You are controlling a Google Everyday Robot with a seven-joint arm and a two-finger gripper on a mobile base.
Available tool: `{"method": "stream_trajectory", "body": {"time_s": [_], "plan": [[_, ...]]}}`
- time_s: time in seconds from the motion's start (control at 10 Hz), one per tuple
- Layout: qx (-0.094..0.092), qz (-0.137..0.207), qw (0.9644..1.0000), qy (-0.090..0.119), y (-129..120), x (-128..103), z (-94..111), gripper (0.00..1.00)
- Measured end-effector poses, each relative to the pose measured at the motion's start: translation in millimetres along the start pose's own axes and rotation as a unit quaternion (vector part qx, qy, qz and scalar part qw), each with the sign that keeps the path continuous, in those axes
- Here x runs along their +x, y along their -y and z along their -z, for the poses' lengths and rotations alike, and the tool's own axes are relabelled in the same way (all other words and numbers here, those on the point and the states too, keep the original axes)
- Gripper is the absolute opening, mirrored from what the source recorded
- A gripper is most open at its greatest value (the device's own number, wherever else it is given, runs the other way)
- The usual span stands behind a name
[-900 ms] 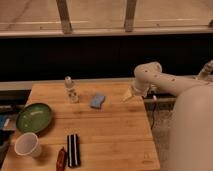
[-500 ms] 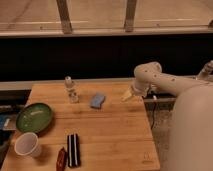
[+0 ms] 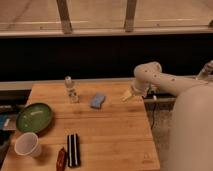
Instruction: Knock the bottle over
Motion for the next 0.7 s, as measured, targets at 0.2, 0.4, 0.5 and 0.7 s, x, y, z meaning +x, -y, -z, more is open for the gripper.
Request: {"method": "stream_trajectory", "body": {"time_s": [0.2,0.4,0.5,0.7], "plan": [[0.0,0.0,1.0,0.0,0.1,0.3,-0.4,0.8],[0.0,0.0,1.0,0.0,0.2,0.3,-0.3,0.8],[0.0,0.0,1.0,0.0,0.3,0.3,-0.3,0.8],[0.0,0.0,1.0,0.0,0.4,0.4,-0.3,0.71]]}}
